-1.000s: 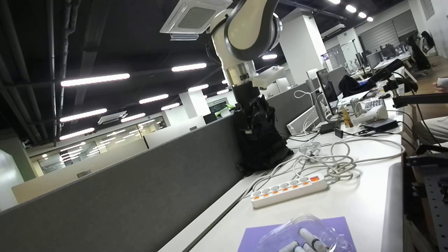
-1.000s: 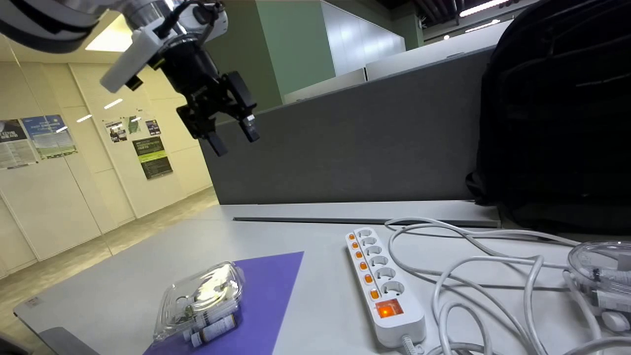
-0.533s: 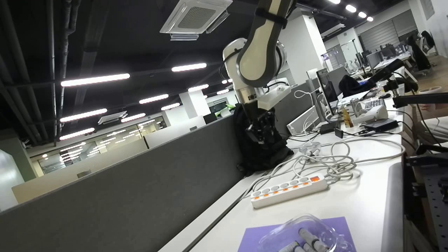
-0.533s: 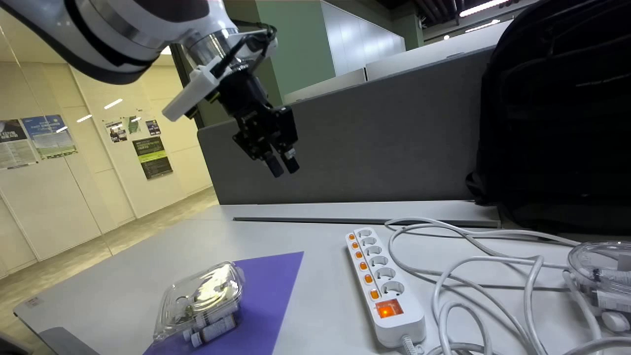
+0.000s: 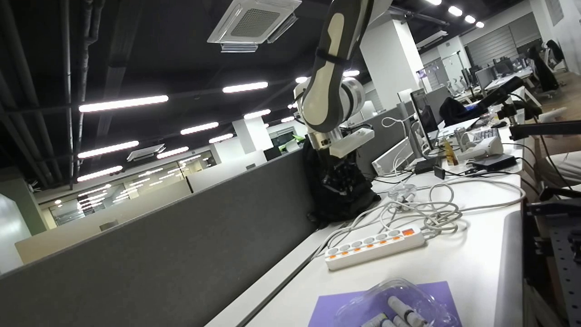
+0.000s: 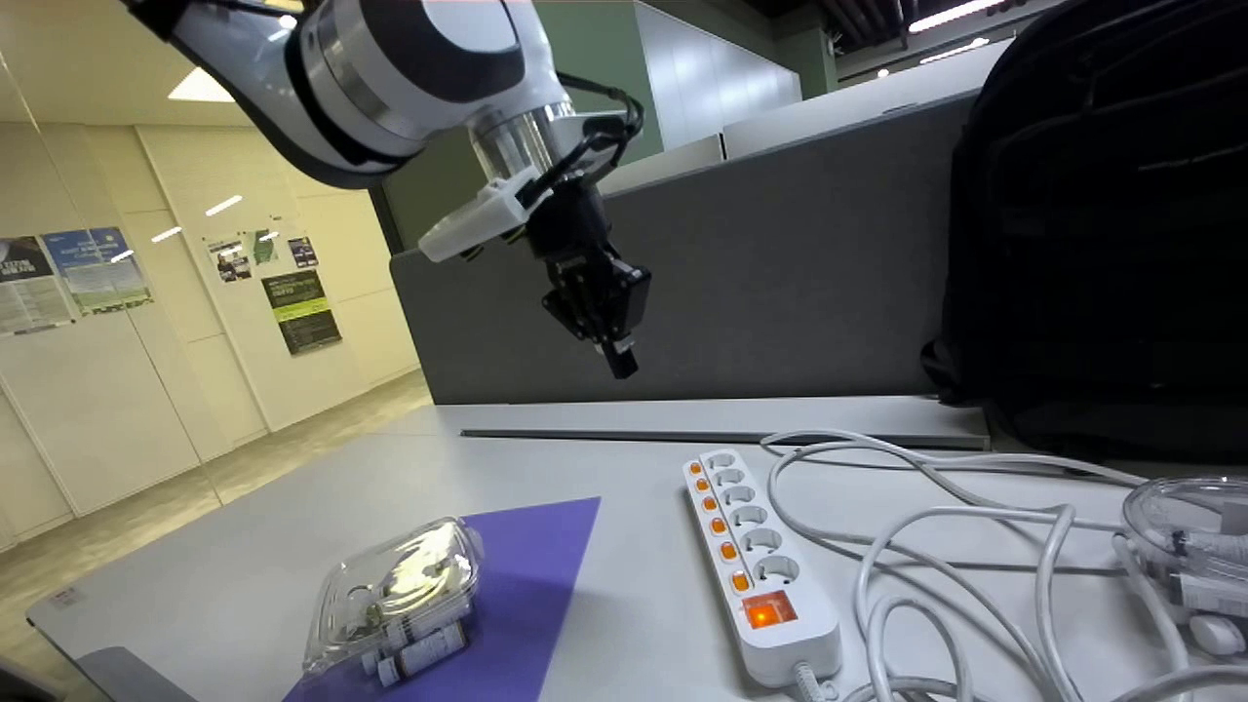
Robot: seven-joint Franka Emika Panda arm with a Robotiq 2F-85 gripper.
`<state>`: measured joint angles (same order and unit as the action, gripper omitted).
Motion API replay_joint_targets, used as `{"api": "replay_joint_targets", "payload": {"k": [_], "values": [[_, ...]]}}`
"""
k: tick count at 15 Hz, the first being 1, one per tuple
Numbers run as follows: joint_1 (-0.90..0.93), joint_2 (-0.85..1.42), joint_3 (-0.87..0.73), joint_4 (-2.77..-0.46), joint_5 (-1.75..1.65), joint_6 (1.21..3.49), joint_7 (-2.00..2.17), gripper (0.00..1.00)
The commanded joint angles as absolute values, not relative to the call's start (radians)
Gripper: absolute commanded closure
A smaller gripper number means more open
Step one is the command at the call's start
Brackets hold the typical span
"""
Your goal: Turn on the second switch from the left
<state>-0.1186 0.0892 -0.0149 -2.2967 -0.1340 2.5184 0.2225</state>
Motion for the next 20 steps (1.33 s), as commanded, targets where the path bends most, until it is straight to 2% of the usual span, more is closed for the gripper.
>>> {"api": "replay_joint_targets", "payload": {"k": [1,8,20], "values": [[-0.092,0.097,-0.045,-2.289,-0.124,2.516,0.209,0.99],[-0.083,0.111,-0.053,-2.29,-0.141,2.539,0.249,1.0],[-0.075,0.346,-0.115,-2.136,-0.072,2.621,0.251,1.0]]}}
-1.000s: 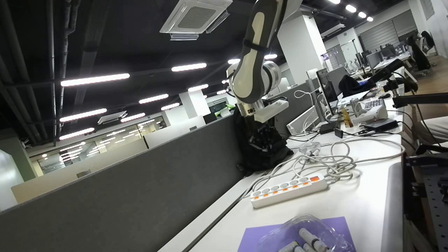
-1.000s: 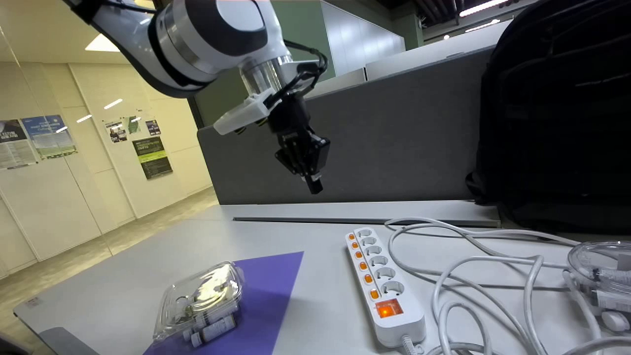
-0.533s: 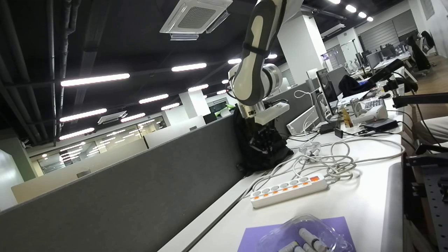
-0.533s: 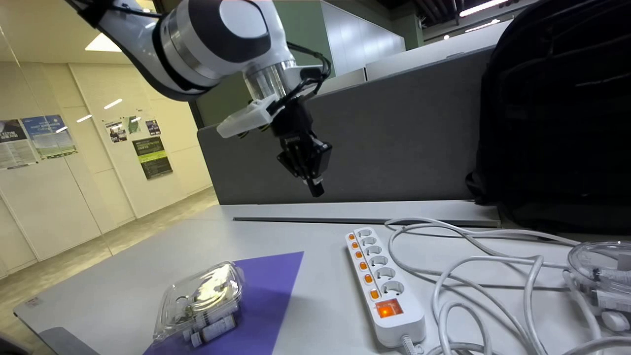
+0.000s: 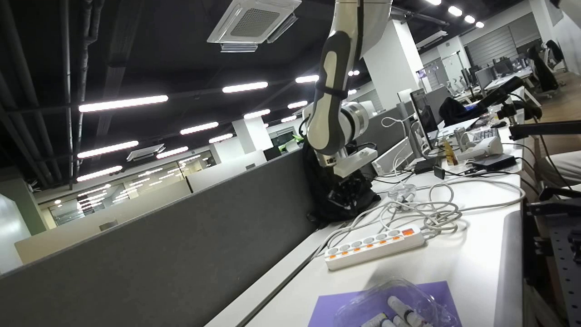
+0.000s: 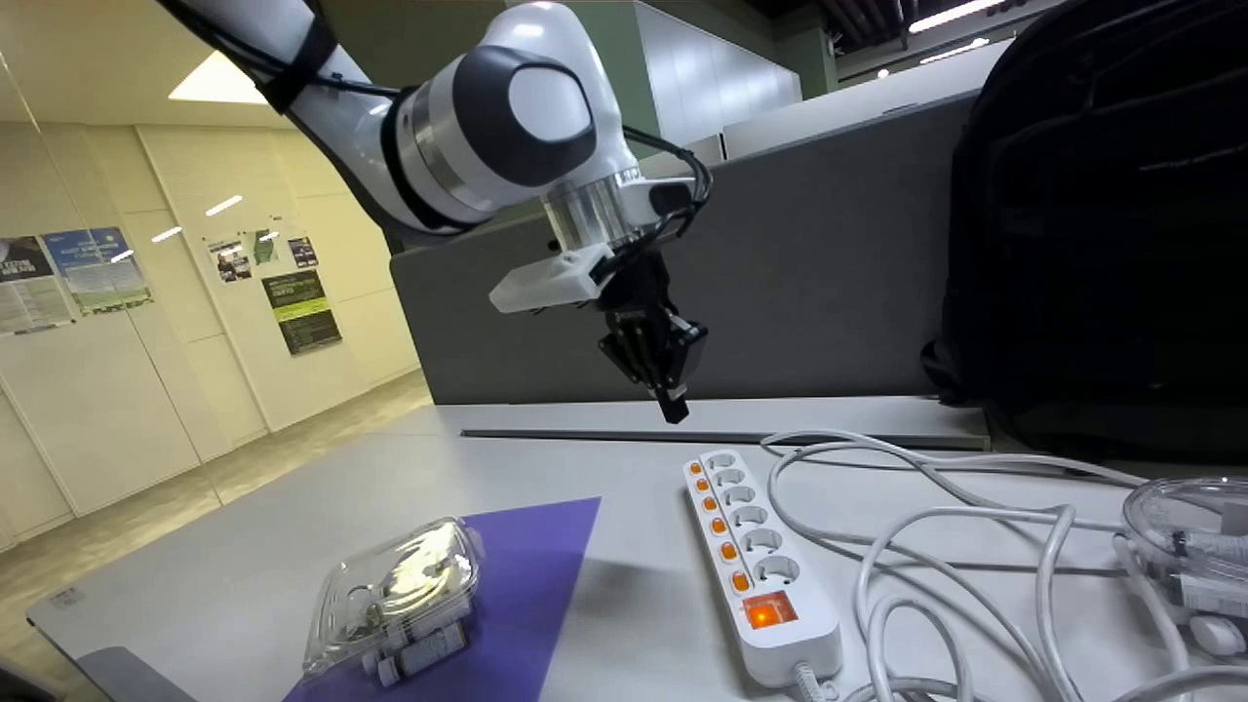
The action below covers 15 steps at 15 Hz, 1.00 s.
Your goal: Turn on the second switch from the left
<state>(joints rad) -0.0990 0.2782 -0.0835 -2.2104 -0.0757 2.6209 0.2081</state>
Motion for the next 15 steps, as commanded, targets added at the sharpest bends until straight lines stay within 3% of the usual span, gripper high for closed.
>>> {"api": "replay_joint_targets", "payload": {"k": [1,15], "values": [[-0.073,0.366,-0.12,-2.117,-0.071,2.619,0.256,1.0],[-0.006,0.558,-0.144,-1.964,-0.062,2.614,0.277,1.0]]}}
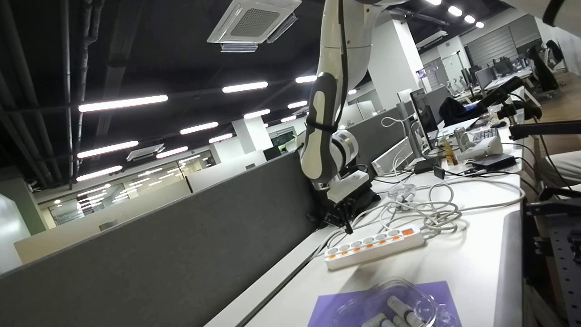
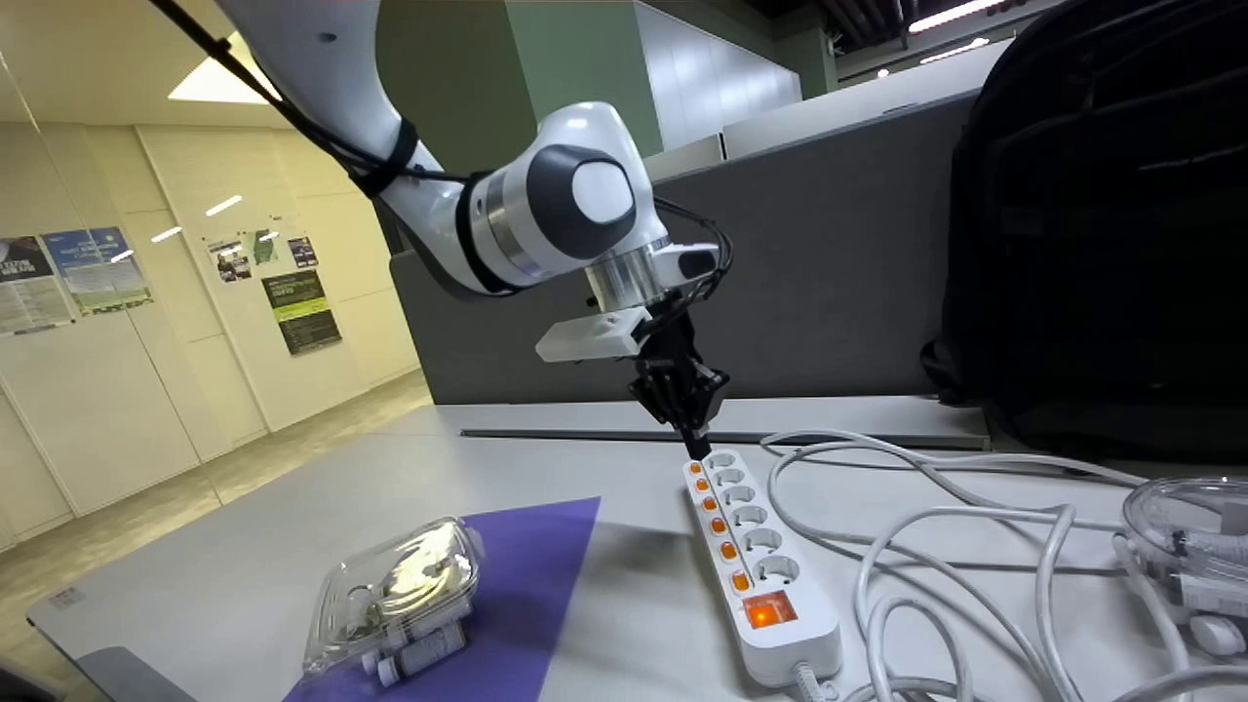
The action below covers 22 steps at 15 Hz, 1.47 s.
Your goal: Turn on the second switch from the left
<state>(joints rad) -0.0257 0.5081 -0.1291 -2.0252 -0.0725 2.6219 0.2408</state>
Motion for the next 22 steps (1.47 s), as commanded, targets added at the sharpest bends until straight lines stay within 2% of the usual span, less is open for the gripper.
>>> {"api": "replay_joint_targets", "payload": {"k": [1,12,22], "values": [[-0.007,0.573,-0.141,-1.949,-0.053,2.612,0.278,1.0],[0.015,0.682,-0.145,-1.833,-0.025,2.603,0.288,1.0],[0.037,0.699,-0.143,-1.831,-0.028,2.606,0.283,1.0]]}}
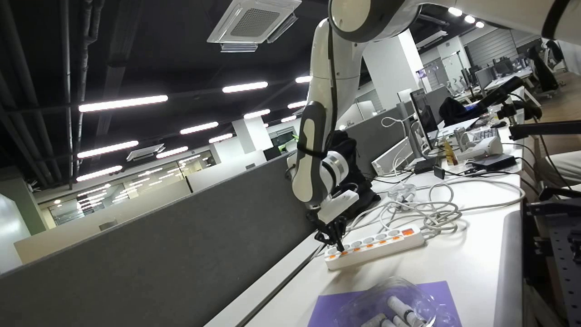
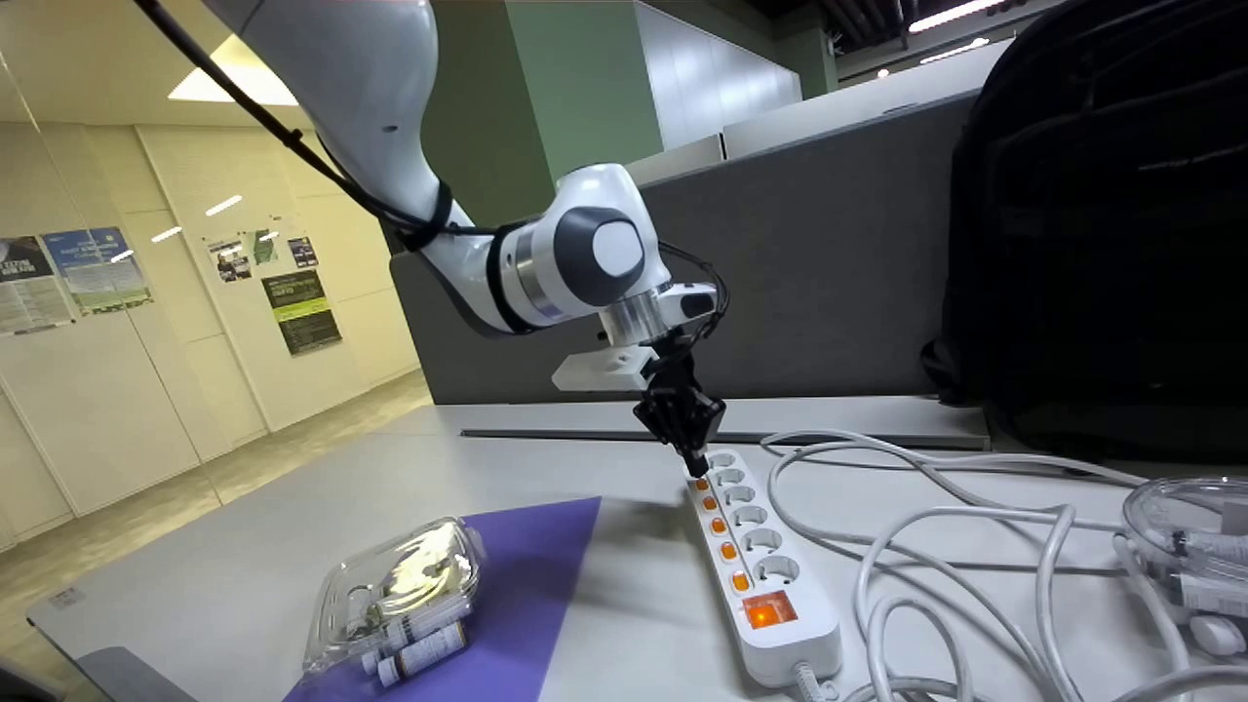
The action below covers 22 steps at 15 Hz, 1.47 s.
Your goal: Turn on the second switch from the left
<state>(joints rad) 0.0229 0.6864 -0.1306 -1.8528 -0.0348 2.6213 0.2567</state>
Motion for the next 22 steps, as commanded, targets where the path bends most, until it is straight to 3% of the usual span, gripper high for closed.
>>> {"api": "replay_joint_targets", "payload": {"k": [1,22], "values": [[0.038,0.703,-0.145,-1.83,-0.028,2.606,0.285,1.0],[-0.017,0.805,-0.131,-1.725,0.065,2.457,0.277,1.0]]}}
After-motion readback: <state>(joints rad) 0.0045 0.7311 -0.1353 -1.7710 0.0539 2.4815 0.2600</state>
